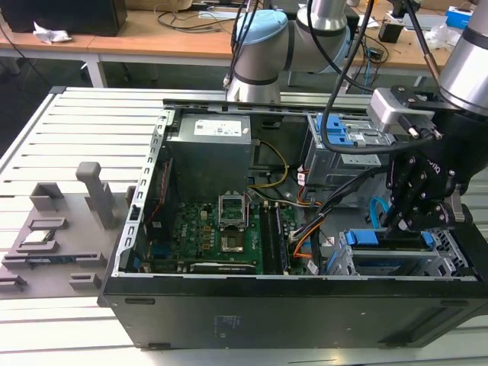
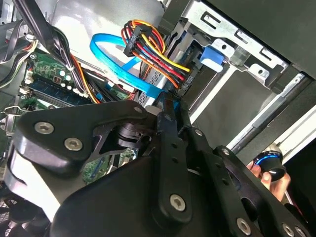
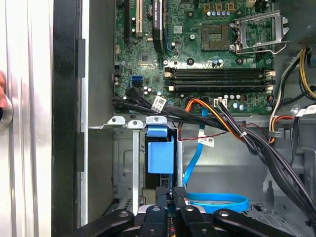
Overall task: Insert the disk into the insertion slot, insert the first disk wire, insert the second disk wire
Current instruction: 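Insert the second disk wire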
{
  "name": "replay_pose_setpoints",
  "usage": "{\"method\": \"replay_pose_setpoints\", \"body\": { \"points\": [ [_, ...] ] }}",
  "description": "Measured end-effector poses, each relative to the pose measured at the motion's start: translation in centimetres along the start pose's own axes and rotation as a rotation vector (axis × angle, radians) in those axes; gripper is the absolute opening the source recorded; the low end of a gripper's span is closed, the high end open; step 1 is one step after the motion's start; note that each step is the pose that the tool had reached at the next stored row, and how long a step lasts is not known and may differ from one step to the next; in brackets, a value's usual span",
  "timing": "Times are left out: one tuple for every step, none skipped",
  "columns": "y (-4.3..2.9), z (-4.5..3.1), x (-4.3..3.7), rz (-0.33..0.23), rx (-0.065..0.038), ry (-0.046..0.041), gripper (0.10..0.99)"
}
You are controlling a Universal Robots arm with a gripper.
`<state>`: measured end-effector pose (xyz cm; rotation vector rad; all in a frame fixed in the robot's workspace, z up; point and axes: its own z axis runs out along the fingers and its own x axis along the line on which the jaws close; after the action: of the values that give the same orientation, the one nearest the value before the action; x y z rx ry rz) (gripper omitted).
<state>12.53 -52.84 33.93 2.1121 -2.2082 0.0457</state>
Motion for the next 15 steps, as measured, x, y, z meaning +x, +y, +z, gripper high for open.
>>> {"method": "replay_pose_setpoints", "body": {
  "points": [
    [0.0, -0.01, 0.0, 0.0, 0.0, 0.0002, 0.235],
    [0.01, -0.12, 0.01, 0.0, 0.0, 0.0003, 0.235],
    [0.02, -0.43, 0.04, 0.0, 0.0, 0.0002, 0.235],
    [0.04, -0.86, 0.07, 0.0, 0.0, 0.0003, 0.235],
    [0.05, -1.29, 0.08, 0.0, 0.0, 0.0002, 0.235],
    [0.08, -1.94, 0.04, 0.0, 0.0, 0.0001, 0.235],
    [0.12, -2.73, -0.04, 0.0, 0.0, 0.0003, 0.224],
    [0.17, -3.84, -0.13, 0.0, 0.0, 0.0002, 0.157],
    [0.19, -4.47, -0.14, 0.0, 0.0, 0.0002, 0.106],
    [0.21, -4.9, -0.12, 0.0, 0.0, 0.0003, 0.106],
    [0.24, -5.57, -0.07, 0.0, 0.0, 0.0, 0.106],
    [0.24, -5.72, -0.06, 0.0, 0.0, -0.0005, 0.106],
    [0.24, -5.76, -0.05, 0.0, 0.0, -0.0007, 0.106],
    [0.24, -5.76, -0.05, 0.0, 0.0, -0.0008, 0.106],
    [0.25, -5.76, -0.06, 0.0, 0.0, -0.0009, 0.106]
  ]
}}
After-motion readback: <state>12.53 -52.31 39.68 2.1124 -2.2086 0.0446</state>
